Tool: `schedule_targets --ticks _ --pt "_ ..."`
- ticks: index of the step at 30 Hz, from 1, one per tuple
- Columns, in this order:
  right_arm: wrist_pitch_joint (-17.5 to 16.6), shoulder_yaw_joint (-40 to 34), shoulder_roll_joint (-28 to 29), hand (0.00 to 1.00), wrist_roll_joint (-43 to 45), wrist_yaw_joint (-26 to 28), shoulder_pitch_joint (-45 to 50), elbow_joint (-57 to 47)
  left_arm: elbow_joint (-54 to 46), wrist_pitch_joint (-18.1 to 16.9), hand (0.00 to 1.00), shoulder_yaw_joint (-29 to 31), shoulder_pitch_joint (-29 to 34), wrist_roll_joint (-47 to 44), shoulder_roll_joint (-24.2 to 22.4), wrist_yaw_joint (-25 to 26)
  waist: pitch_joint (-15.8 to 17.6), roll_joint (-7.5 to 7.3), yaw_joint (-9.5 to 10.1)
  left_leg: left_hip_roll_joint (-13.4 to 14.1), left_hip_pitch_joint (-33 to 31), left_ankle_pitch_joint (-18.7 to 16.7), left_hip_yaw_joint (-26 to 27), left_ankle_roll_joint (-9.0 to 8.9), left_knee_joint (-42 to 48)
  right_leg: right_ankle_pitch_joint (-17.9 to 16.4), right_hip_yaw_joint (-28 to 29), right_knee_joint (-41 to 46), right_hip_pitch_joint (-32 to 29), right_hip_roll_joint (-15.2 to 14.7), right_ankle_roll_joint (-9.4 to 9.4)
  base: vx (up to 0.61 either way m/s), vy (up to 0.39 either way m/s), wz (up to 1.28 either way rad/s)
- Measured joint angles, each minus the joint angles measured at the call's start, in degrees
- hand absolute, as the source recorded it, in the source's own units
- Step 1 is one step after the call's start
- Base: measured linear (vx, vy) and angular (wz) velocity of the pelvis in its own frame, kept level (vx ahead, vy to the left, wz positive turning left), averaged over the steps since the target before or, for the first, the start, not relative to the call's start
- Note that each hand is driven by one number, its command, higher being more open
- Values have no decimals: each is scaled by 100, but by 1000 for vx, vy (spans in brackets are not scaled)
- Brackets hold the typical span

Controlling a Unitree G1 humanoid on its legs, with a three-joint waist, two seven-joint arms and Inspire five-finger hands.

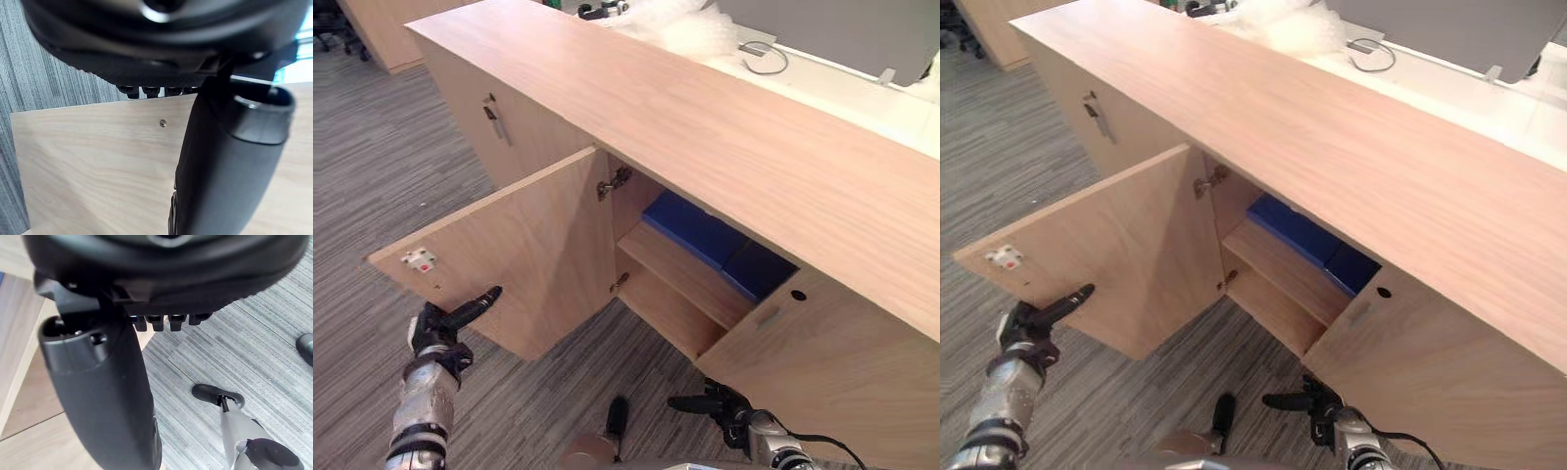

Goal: Walk over to the cabinet, pick up the folder, carry it to the office cabinet, place the folder inside the office cabinet, then close the office cabinet door

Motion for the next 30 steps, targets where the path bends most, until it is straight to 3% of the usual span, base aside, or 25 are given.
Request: schedule_targets --ticks 3,6,7,8,9,10,11,13,14,15,16,17,18,22,26,30 --pt "-54 173 -28 100 -15 0 -13 85 -1024 65 100 -423 655 139 -100 0 -4 6 66 -70 -109 27 -49 -18 24 -25 -8 14 -56 -36 23 -89 23 25" --pt "-110 282 -61 100 -30 -1 -20 231 -2374 92 100 -1323 1507 315 -215 -3 -20 68 178 -200 -291 52 -87 -19 29 -105 -40 70 -159 -109 39 -120 73 45" --pt "-143 411 -65 100 -30 -2 -33 263 -2686 122 100 -1606 1700 398 -235 -10 -33 51 167 -259 -374 -124 -30 -268 47 -127 -142 35 -198 -170 -23 -138 106 53" --pt "-208 511 1 100 -33 4 -136 344 -3036 125 100 -1927 1859 601 -192 -34 -37 -309 130 -459 -909 -474 234 -4 1030 -438 -103 -43 -395 -566 20 -86 71 38" --pt "-222 533 -36 100 -34 9 -192 397 -3119 126 100 -2145 1890 723 -229 -41 -36 -188 170 -303 -1119 -667 88 400 1894 -411 -85 67 -458 -555 154 -43 86 16" --pt "-219 662 -65 100 -40 11 -263 462 -3289 182 100 -2550 1965 970 -302 -200 -33 23 169 -197 -975 -947 -88 41 1788 -359 39 122 -463 -496 73 -50 79 -23" --pt "-241 870 20 100 -42 5 -249 447 -3571 261 100 -2878 2086 1285 -205 -369 -58 33 150 -198 -672 -734 40 -6 1267 -192 81 82 -467 -537 -19 -77 89 -28" --pt "-339 1072 127 100 -69 54 -256 442 -4130 258 100 -3296 2126 1742 11 -924 -121 14 52 -227 -453 -644 145 -188 665 -68 77 -13 -501 -540 -85 -112 45 -7" --pt "-365 1131 245 100 -151 71 -252 477 -4512 305 100 -3474 2122 1971 106 -1192 -192 -192 -160 -319 -581 -811 231 -398 756 -18 90 -73 -663 -758 -16 -96 81 -6" --pt "-381 1198 263 100 -256 95 -305 493 -4839 248 100 -3546 2167 2133 113 -1423 -179 -181 -148 -195 -819 -786 62 201 1748 6 175 23 -761 -763 5 -12 58 -39" --pt "-381 1309 247 100 -275 118 -272 505 -5080 160 100 -3589 2251 2177 107 -1551 -220 -64 -76 -53 -710 -1112 -133 74 1703 65 214 5 -740 -611 -35 37 18 -65" --pt "-374 1472 277 100 -329 142 -204 552 -5513 -59 100 -3641 2245 2311 163 -1738 -311 -125 -136 -70 -629 -1032 -88 10 1530 215 233 -170 -730 -599 -149 30 -9 -54" --pt "-377 1638 250 100 -490 173 -148 578 -5961 -384 100 -3615 2237 2448 233 -1790 -345 -145 -189 -92 -536 -919 -61 68 1340 356 232 -326 -675 -581 -156 -14 5 -21" --pt "-377 2032 95 100 -810 223 -22 717 -6720 -1161 100 -2906 2505 2546 235 -1788 -429 -18 -169 -106 -422 -748 -76 -14 1012 470 208 -504 -640 -536 -146 -46 -11 1" --pt "-389 2218 75 100 -942 284 9 819 -6482 -1117 100 -2876 2927 2540 213 -1815 -537 113 -150 -75 -311 -493 -159 -66 657 532 160 -620 -637 -441 -47 -6 -59 10" --pt "-406 2192 105 100 -932 283 11 895 -6081 -945 100 -3082 2953 2545 16 -1899 -561 118 -149 50 -223 -255 -208 -24 365 571 155 -746 -633 -286 19 10 -110 2"
